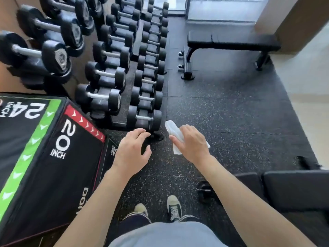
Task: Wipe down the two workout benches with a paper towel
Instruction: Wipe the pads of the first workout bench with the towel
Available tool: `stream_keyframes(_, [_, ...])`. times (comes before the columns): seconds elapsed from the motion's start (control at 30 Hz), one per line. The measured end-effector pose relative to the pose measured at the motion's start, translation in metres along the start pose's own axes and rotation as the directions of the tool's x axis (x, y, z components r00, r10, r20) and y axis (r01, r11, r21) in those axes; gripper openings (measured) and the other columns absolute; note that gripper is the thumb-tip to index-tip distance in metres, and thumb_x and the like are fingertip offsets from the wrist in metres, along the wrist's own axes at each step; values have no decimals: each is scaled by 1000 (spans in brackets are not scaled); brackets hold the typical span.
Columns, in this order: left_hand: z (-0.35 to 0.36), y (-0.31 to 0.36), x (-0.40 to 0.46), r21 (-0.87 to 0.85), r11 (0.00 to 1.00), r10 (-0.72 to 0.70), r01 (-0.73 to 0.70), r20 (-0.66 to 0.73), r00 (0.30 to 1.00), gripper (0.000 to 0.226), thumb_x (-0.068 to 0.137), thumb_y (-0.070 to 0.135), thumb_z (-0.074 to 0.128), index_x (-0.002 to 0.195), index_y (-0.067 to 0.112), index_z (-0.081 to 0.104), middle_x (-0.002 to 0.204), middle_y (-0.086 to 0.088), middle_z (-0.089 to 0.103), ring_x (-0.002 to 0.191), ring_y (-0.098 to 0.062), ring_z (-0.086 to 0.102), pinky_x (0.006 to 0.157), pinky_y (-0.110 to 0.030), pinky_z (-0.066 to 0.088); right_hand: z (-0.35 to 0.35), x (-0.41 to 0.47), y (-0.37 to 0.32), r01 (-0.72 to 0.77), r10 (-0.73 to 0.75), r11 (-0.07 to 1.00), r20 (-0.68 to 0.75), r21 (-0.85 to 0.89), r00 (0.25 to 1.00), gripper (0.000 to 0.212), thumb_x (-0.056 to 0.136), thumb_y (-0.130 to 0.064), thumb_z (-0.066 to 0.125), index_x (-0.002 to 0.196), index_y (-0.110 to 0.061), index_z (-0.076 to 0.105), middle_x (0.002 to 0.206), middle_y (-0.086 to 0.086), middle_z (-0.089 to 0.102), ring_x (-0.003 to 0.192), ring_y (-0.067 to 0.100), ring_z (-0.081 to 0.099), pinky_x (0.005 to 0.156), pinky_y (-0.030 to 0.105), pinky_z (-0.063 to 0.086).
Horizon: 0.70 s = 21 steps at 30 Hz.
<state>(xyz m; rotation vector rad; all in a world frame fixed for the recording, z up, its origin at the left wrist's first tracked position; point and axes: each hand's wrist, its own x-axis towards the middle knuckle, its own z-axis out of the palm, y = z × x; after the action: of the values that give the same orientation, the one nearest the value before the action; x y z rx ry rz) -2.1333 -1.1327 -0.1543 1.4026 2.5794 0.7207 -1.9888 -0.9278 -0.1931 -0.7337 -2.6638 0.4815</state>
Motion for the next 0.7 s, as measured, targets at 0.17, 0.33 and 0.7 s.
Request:
stream_keyframes(0.17, [23, 39, 22, -22, 986, 164, -163, 79, 983, 42, 91, 19, 73, 131, 10, 68, 137, -6, 62, 125, -28, 58, 108, -46, 49, -30, -44, 39, -156, 154, 988, -99, -9, 983, 43, 98, -53, 63, 87, -12, 58, 79, 1, 58, 71, 21, 51, 59, 33, 40])
stream_keyframes(0.33, [52, 72, 32, -79, 947, 319, -311, 136, 938, 41, 92, 22, 72, 132, 13, 66, 137, -3, 60, 123, -27, 57, 108, -45, 48, -58, -104, 63, -324, 313, 945, -180, -34, 932, 47, 99, -59, 53, 86, -14, 54, 80, -6, 47, 73, 16, 42, 62, 31, 33])
stream_keyframes(0.7, [102, 186, 5, -218, 843, 536, -491, 286, 794, 42, 97, 29, 67, 138, 18, 63, 144, -2, 57, 132, -27, 52, 110, -48, 47, -122, -244, 91, -604, 537, 785, -331, -141, 776, 46, 97, -62, 51, 88, -17, 55, 82, -2, 55, 78, 22, 52, 63, 32, 33])
